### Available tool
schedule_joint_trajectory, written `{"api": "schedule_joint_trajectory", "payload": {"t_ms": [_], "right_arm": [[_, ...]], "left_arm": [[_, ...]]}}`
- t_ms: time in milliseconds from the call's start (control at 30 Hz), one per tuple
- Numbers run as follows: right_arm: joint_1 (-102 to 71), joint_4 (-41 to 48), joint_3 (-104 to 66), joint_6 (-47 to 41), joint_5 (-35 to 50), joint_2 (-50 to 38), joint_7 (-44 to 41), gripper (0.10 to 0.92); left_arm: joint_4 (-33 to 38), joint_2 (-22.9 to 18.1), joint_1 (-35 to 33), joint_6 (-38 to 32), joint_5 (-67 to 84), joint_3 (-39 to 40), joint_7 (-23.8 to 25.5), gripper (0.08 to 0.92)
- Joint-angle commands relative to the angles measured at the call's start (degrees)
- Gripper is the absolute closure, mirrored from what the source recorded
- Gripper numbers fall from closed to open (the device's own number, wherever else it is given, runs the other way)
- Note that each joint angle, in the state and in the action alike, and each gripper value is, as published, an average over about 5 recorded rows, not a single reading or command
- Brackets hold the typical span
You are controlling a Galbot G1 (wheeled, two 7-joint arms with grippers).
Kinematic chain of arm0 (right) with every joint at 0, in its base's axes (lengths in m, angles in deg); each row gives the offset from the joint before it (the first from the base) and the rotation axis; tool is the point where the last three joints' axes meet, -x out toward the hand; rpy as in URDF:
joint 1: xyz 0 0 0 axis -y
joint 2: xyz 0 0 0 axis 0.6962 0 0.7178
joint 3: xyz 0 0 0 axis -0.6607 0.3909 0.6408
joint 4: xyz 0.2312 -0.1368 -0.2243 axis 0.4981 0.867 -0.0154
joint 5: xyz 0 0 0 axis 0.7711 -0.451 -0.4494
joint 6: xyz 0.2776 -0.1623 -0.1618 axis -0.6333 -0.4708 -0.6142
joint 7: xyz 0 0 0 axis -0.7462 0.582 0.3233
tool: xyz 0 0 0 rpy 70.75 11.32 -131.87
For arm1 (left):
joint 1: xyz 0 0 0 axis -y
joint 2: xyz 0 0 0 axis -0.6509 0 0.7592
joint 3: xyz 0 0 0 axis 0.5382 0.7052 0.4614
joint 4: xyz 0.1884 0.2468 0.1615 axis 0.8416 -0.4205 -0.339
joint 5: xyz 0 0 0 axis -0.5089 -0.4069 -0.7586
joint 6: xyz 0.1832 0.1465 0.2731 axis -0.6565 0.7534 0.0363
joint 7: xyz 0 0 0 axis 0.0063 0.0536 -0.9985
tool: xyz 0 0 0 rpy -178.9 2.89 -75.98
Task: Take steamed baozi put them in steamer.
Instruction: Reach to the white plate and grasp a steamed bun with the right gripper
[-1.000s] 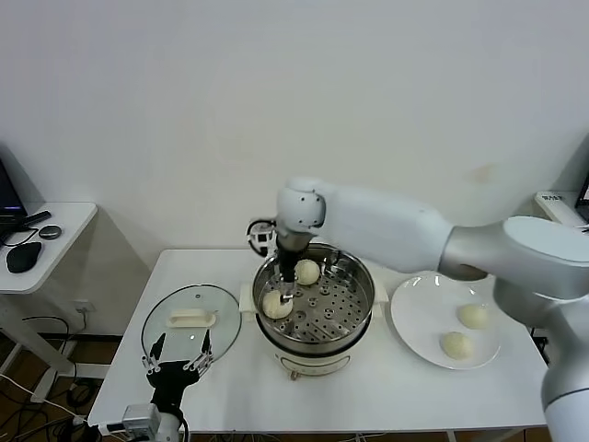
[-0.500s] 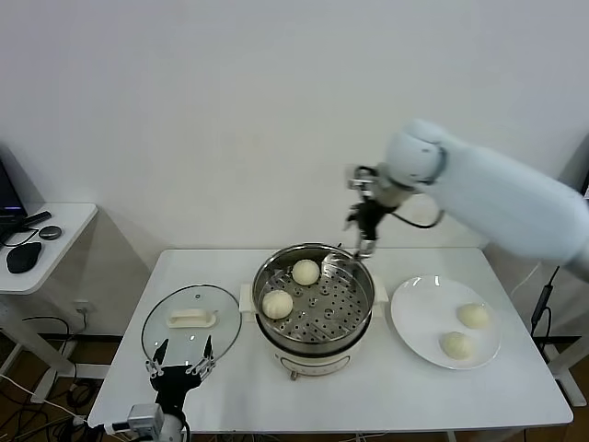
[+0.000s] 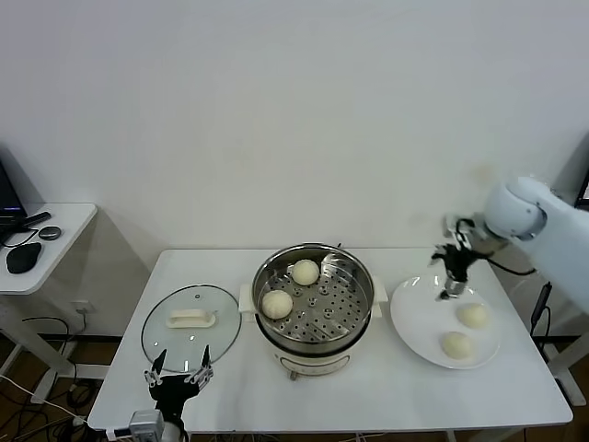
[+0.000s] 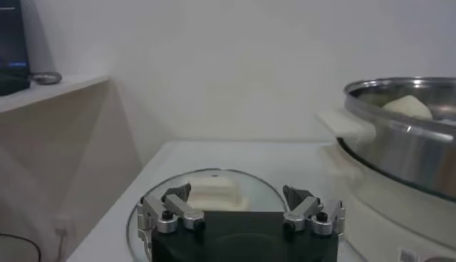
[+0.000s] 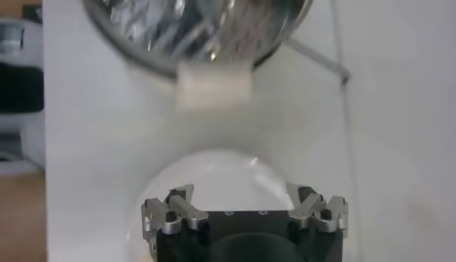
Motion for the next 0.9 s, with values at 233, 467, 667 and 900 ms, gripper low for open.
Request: {"api": "schedule_joint_trajectory", "payload": {"t_ms": [233, 467, 667, 900], "right_arm": [[-26.8, 4.8, -20.5, 10.9, -14.6, -1.9, 0.3, 0.203], [-26.5, 6.8, -21.9, 11.1, -11.3, 1.1, 2.3, 0.203], [-24.1, 9.0, -19.7, 11.5, -11.8, 4.0, 1.9, 0.203], [-23.3, 10.5, -18.2, 11.8, -12.2, 6.5, 2.6, 0.203]], "left_arm": [[-0.8, 0.0, -0.2, 0.0, -0.4, 0.1, 0.0, 0.177], [-1.0, 0.2, -0.7, 0.0, -0.5, -0.4, -0.1, 0.177], [-0.8, 0.0, -0.9, 0.0, -0.6, -0.5, -0.1, 0.177], [-1.2, -0.1, -0.8, 0.0, -0.8, -0.4, -0.1, 0.177]]}}
